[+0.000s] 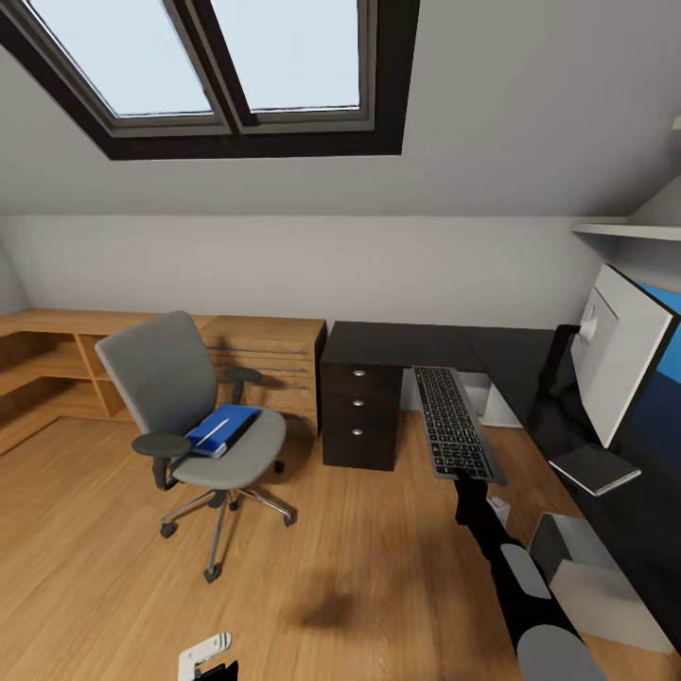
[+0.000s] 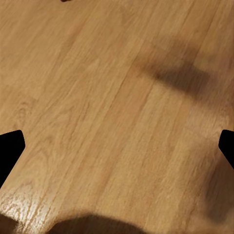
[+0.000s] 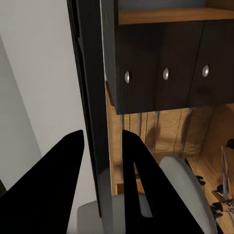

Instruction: In the bedroom, organize the workspace by keeping the computer under the desk, ensuring the monitor is on the desk, placing the keyboard on the desk next to the monitor, placing the mouse on the desk next to the keyboard, moving the folder from the swivel chair onto the desk next to the mouse, stacking the notebook on top of the folder with the pen on top of the notebook, and positioning the swivel chair next to the desk.

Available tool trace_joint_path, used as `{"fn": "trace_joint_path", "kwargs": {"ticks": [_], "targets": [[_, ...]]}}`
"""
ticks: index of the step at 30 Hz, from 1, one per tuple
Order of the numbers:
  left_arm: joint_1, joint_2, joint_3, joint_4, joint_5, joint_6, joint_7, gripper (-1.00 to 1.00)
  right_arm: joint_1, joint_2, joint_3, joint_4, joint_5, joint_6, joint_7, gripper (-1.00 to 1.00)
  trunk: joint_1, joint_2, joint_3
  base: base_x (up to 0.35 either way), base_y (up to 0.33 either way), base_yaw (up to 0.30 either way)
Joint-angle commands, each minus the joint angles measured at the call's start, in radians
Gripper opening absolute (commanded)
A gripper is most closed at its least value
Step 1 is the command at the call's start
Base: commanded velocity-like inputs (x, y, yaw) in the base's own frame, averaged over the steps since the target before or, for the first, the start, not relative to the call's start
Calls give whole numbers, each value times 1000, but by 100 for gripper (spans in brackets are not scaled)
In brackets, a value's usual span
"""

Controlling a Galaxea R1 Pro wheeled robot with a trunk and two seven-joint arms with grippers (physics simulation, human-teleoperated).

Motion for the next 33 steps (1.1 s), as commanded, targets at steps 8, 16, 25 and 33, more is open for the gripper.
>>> {"fn": "trace_joint_path", "kwargs": {"ticks": [8,16,25,33], "targets": [[-1,0,-2,1,9,-4,1,100,-1,1,-7,0,-7,6,35,-100,0,-1,-1,156,0,0],[-1,0,-1,1,9,-4,1,100,-1,3,-8,0,-7,3,54,-100,0,-1,0,268,0,0],[-1,0,-1,2,9,-3,2,100,-1,3,-8,0,-7,-4,55,-100,0,-1,-3,237,0,-43],[-1,0,-2,2,9,-3,2,100,-1,2,-8,0,-7,-4,55,-100,0,-1,-10,188,0,-181]]}}
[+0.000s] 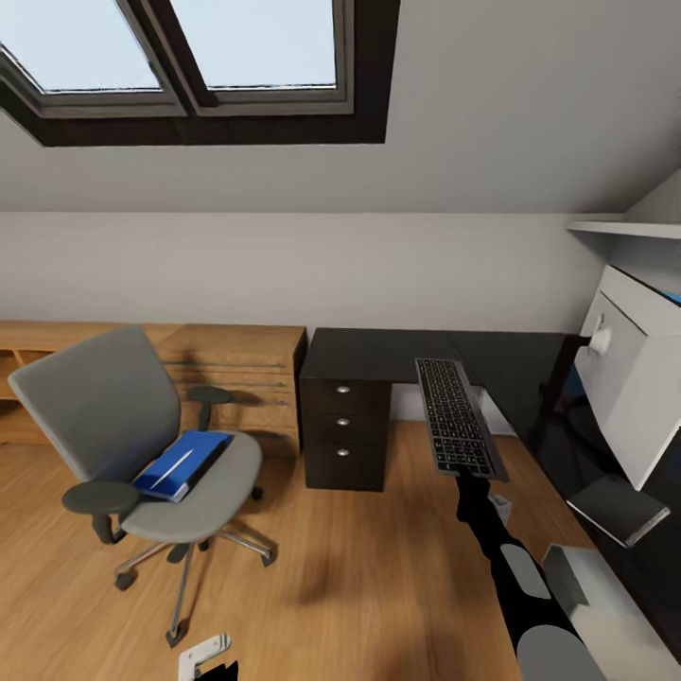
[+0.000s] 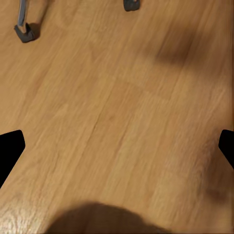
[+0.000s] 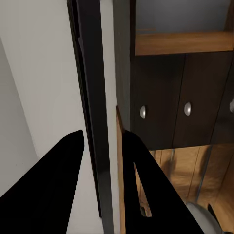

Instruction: In the bedroom, organize the workspace by keeping the computer under the desk, ensuring the monitor is on the desk, placing the keyboard on the desk next to the monitor, placing the mouse on the desk next to the keyboard, moving the folder from the swivel chair onto the desk next to the mouse, stacking the notebook on top of the folder with the pen on top of the notebook, and positioning the swivel chair next to the desk.

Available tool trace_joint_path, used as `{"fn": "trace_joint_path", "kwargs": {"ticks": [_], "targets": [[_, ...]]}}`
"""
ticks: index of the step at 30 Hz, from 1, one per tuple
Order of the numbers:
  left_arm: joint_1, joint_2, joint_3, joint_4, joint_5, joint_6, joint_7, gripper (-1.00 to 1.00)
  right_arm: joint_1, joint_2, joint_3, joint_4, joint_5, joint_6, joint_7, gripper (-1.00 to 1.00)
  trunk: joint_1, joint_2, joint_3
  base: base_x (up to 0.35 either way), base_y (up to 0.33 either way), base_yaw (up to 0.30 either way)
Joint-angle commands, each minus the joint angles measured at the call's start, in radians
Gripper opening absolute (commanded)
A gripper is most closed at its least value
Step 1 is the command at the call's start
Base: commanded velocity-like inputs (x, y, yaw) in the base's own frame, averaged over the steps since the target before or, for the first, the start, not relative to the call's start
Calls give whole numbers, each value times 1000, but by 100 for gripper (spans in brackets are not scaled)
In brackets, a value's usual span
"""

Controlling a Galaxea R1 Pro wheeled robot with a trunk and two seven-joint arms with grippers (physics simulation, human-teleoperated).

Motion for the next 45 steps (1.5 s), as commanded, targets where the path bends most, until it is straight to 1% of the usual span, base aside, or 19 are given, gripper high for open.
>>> {"fn": "trace_joint_path", "kwargs": {"ticks": [1,8,16,29,45], "targets": [[0,0,-1,0,9,-3,2,100,-1,1,-6,0,-11,11,3,-100,0,-1,-2,169,0,-151],[0,0,0,0,9,-3,2,100,-1,-6,-4,-1,-9,19,4,-100,0,-1,-4,162,0,-46],[0,0,-1,0,9,-3,2,100,-1,-8,-4,0,-7,20,3,-100,0,-1,-4,137,0,-4],[0,0,0,0,9,-3,1,100,-1,-8,-4,0,-4,21,4,-100,0,-1,-4,60,0,0],[0,0,-1,2,9,-4,1,100,-1,-9,-4,0,-4,21,5,-100,0,-1,-4,203,0,0]]}}
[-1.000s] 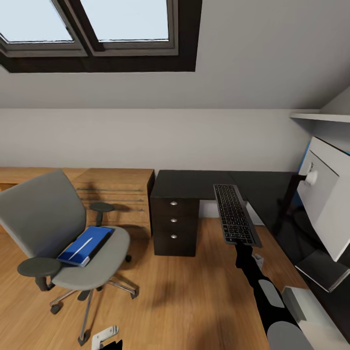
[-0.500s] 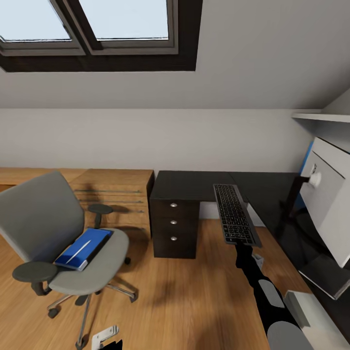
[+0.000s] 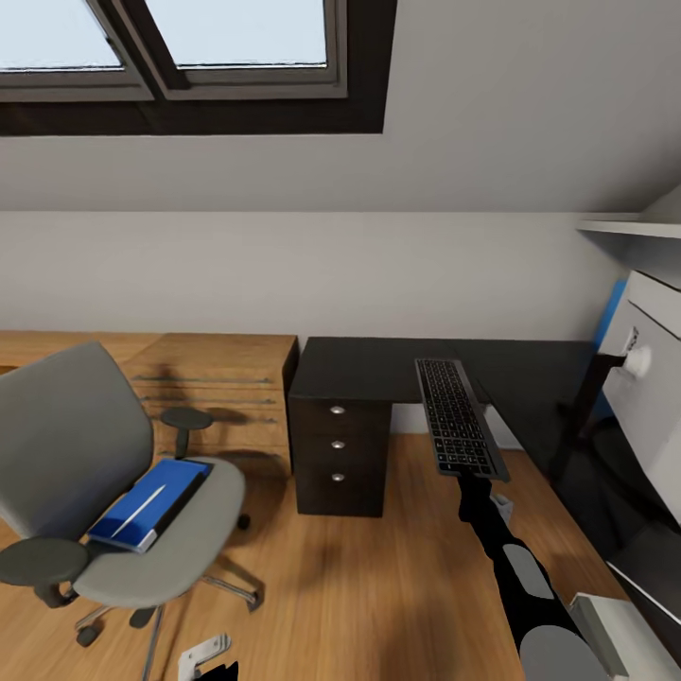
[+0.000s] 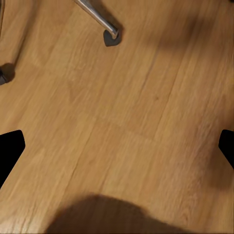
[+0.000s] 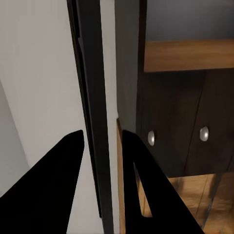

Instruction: In the bedroom, organize the workspace by keeping the computer under the desk, ensuring the monitor is on the desk, placing the keyboard on the desk next to the monitor, placing the mouse on the desk next to the keyboard, moving the folder from the swivel chair onto the desk next to the mouse, stacking the notebook on top of the folder with the pen on top of the notebook, and positioning the swivel chair next to the desk.

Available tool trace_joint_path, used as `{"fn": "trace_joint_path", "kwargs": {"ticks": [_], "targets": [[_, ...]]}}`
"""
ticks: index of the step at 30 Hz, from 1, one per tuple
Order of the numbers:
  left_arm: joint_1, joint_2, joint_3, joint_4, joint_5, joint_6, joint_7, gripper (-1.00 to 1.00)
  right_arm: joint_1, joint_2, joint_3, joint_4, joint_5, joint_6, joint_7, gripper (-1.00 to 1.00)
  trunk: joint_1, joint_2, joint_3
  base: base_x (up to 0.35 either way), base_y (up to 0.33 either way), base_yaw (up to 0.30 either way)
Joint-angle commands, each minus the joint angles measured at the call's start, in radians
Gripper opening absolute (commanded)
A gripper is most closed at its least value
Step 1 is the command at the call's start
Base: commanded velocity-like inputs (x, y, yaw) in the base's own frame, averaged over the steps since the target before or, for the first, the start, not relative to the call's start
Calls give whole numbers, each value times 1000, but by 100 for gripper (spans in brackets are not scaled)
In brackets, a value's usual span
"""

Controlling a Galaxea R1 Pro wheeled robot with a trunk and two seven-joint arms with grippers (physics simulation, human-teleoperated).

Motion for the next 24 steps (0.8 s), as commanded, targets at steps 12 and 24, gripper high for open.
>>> {"fn": "trace_joint_path", "kwargs": {"ticks": [12,24], "targets": [[-1,0,-1,0,9,-3,2,100,-1,1,-6,-1,-10,10,3,-100,0,0,-1,224,0,0],[-1,0,-1,0,9,-3,2,100,0,1,-6,-1,-10,10,2,-100,0,0,-1,217,-92,0]]}}
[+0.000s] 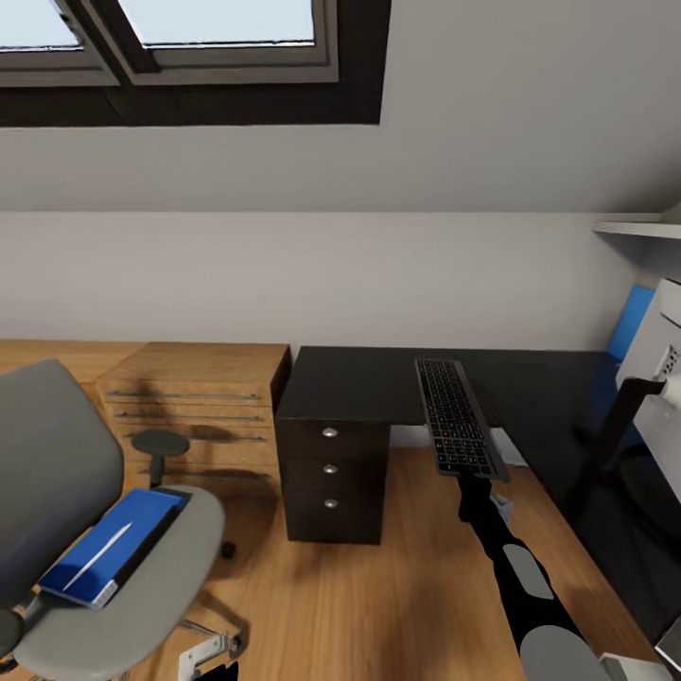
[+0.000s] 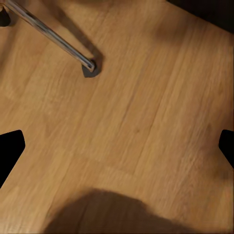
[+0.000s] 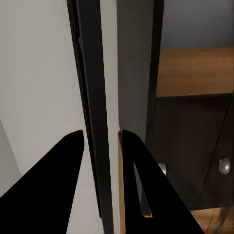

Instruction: In the bedroom, organize the workspace by keeping the computer under the desk, ensuring the monitor is on the desk, placing the keyboard on the desk next to the monitor, placing the mouse on the desk next to the keyboard, moving the folder from the swivel chair onto the desk next to the mouse, stacking the notebook on top of the folder with the pen on top of the notebook, and positioning the swivel chair next to the desk.

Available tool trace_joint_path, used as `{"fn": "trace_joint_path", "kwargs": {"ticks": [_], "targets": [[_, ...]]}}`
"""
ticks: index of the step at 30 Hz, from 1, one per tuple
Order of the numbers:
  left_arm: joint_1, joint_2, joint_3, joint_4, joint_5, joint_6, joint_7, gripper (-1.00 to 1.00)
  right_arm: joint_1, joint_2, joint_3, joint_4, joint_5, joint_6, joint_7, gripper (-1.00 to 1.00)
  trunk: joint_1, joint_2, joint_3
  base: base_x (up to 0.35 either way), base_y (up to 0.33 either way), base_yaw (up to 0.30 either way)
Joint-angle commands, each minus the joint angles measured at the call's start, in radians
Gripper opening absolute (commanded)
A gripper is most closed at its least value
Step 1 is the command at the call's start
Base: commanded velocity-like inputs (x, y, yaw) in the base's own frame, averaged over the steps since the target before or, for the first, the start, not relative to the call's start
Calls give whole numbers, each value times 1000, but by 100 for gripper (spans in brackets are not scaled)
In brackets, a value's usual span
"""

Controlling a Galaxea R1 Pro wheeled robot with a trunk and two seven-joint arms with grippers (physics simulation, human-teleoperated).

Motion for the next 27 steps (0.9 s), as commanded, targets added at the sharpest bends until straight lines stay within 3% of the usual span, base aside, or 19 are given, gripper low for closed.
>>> {"fn": "trace_joint_path", "kwargs": {"ticks": [1,15,27], "targets": [[-1,0,0,0,9,-3,2,100,-1,1,-6,0,-11,11,3,-100,0,0,-1,208,-147,0],[-1,0,0,0,9,-3,2,100,-1,0,-6,0,-11,11,3,-100,0,0,-1,203,-135,0],[-1,0,0,0,9,-1,2,100,-1,3,-6,1,-11,9,5,-100,0,0,-1,107,-14,0]]}}
